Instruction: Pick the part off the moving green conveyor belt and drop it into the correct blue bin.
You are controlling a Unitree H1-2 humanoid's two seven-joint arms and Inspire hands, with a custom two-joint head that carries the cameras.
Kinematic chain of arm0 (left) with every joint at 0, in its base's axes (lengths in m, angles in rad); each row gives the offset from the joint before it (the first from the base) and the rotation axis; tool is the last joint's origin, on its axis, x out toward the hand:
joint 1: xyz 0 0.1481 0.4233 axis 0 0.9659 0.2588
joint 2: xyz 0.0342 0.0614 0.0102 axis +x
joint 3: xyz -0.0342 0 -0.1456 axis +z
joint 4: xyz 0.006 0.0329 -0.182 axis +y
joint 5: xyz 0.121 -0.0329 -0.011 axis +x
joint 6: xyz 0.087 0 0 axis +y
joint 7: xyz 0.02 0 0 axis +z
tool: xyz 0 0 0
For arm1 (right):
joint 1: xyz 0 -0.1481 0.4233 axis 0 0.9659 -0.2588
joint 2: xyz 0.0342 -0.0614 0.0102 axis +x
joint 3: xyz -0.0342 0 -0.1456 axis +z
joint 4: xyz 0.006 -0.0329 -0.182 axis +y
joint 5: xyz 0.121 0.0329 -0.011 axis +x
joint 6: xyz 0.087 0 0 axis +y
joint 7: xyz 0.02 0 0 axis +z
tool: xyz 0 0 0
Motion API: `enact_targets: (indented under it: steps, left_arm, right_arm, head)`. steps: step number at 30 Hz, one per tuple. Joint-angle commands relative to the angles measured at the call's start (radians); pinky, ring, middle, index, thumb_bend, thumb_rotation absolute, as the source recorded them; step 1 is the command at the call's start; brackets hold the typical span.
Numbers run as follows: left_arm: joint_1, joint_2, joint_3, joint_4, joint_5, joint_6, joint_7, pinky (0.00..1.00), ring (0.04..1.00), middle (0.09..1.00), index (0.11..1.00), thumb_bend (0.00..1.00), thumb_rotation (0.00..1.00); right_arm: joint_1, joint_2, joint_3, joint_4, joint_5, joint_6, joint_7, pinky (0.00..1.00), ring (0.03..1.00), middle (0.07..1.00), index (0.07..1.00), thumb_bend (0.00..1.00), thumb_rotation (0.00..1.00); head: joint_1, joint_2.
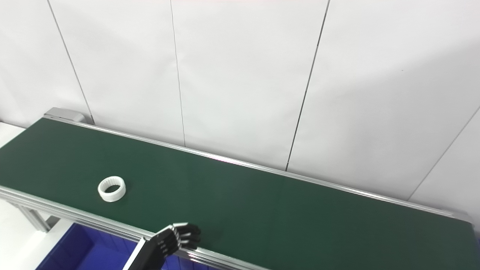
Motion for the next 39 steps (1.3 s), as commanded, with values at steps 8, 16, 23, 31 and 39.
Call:
enact_targets:
  steps: [8,16,23,31,39]
  left_arm:
    - [-0.078,0.092,-0.165,-0.108,0.177,-0.027,0.303,0.63,0.698,0.736,0.714,0.97,0.34]
    - [-0.171,0.210,-0.292,-0.079,0.363,-0.027,0.608,0.70,0.768,0.784,0.748,0.97,0.41]
    - [-0.206,0.197,-0.231,-0.055,0.424,0.020,0.578,0.79,0.848,0.866,0.808,0.96,0.37]
    - [-0.224,0.167,-0.171,-0.050,0.556,0.131,0.568,0.83,0.893,0.923,0.868,0.90,0.33]
    - [-0.235,0.153,-0.147,-0.044,0.698,0.275,0.574,0.88,0.946,0.983,0.945,0.83,0.28]
  right_arm:
    - [-0.011,-0.006,0.011,-0.019,0.021,-0.053,-0.017,0.67,0.795,0.847,0.866,0.59,0.31]
    - [-0.014,-0.008,0.012,-0.022,0.021,-0.053,-0.025,0.68,0.803,0.849,0.857,0.60,0.30]
    - [-0.013,-0.016,0.013,-0.029,0.015,-0.054,-0.027,0.67,0.792,0.839,0.854,0.60,0.31]
    - [-0.015,-0.025,0.016,-0.032,0.017,-0.053,-0.026,0.65,0.787,0.834,0.851,0.61,0.32]
    - [-0.011,-0.021,0.012,-0.037,0.023,-0.054,-0.017,0.69,0.800,0.840,0.858,0.59,0.29]
  head:
    - [-0.003,0.001]
    - [0.004,0.008]
    - [0.007,0.014]
    - [0.013,0.016]
    - [0.014,0.017]
